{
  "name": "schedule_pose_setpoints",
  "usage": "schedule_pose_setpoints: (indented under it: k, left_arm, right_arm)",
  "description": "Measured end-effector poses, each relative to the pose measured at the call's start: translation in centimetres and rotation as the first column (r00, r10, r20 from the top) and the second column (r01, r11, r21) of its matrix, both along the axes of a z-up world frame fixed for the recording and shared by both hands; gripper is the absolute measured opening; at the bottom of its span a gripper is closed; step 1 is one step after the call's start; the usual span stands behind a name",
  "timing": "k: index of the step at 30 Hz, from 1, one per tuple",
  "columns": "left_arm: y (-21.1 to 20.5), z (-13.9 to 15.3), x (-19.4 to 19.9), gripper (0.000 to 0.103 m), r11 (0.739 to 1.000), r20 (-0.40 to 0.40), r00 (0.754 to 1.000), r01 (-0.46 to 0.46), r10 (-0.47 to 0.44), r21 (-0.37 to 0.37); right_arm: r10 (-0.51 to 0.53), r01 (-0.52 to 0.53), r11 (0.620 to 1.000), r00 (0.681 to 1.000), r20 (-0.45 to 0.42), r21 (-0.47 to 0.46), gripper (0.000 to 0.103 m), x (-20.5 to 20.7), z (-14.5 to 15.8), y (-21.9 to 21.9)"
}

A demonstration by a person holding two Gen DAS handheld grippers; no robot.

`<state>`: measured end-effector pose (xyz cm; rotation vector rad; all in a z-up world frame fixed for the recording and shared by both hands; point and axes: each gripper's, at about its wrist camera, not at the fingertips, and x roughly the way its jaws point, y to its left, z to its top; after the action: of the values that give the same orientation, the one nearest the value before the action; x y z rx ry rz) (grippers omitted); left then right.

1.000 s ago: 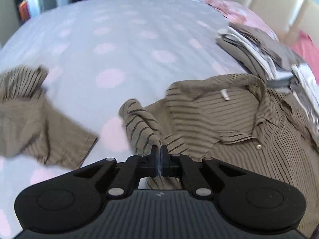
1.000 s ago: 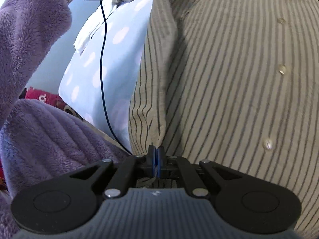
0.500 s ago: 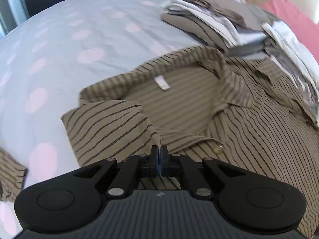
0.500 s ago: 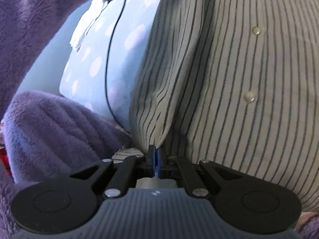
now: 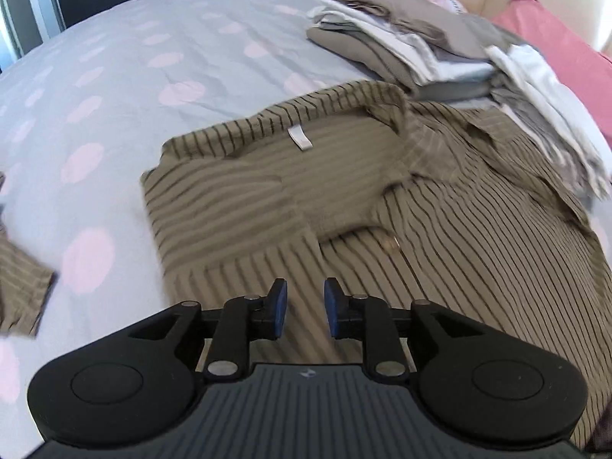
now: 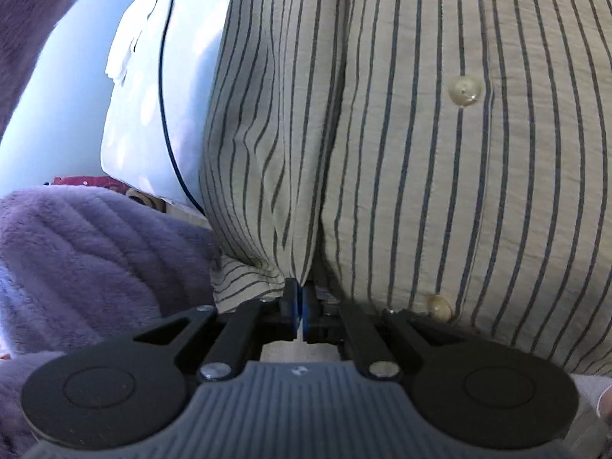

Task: Fold clothes

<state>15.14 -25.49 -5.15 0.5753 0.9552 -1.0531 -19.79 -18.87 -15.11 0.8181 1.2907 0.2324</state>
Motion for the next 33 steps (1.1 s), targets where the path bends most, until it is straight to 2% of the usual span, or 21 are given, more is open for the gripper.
schedule_pose_setpoints:
  k: [6,11,12,13,14,20,23,25,30,33]
  left_arm:
    - [6.9,1.8,-5.1,0.019,0.998,-0.001,0.999,0.051,-0.051,0.033]
    - [12.4,1.5,-10.6,0.019,0.991,-0.032,0.995,0.093,-0.091,0.096]
    - [13.5,1.3,-11.6,0.019,0.989,-0.036,0.994,0.102,-0.099,0.108]
    - [14.6,1.1,-12.7,0.019,0.987,-0.040,0.993,0.111,-0.107,0.120]
    - [15.6,0.9,-13.6,0.019,0.984,-0.049,0.993,0.116,-0.110,0.134]
    - [20.9,-1.0,-18.6,0.020,0.967,-0.123,0.984,0.151,-0.128,0.204]
    - [22.7,-1.9,-21.3,0.030,0.949,-0.115,0.976,0.209,-0.186,0.235]
    - [23.5,-2.4,-23.1,0.042,0.936,-0.088,0.966,0.256,-0.241,0.242]
    - [24.7,-4.3,-26.2,0.043,0.893,-0.049,0.939,0.341,-0.342,0.294]
    - [24.9,-5.9,-27.4,0.043,0.857,-0.017,0.916,0.382,-0.402,0.345]
  right_arm:
    - [0.045,-0.045,0.998,0.999,-0.009,-0.051,0.003,-0.5,-0.3,1.0]
    - [0.060,-0.060,0.996,0.998,-0.013,-0.061,0.009,-1.1,0.1,1.9]
    - [0.058,-0.058,0.996,0.998,-0.002,-0.062,0.017,-1.2,0.4,2.0]
    - [0.055,-0.054,0.996,0.998,0.010,-0.069,0.033,-1.3,0.7,2.1]
    - [0.050,-0.048,0.996,0.999,0.021,-0.080,0.038,-1.4,1.0,2.2]
    - [0.018,-0.014,0.992,0.999,0.027,-0.128,0.040,-1.6,1.5,2.8]
    - [-0.012,0.012,0.994,1.000,0.005,-0.110,0.042,-1.8,1.1,2.8]
    - [-0.020,0.019,0.994,1.000,-0.002,-0.105,0.042,-1.9,0.9,2.8]
    - [-0.024,0.024,0.993,1.000,0.000,-0.116,0.042,-2.1,1.3,2.9]
    - [-0.036,0.036,0.993,0.999,-0.002,-0.113,0.042,-2.7,1.3,1.8]
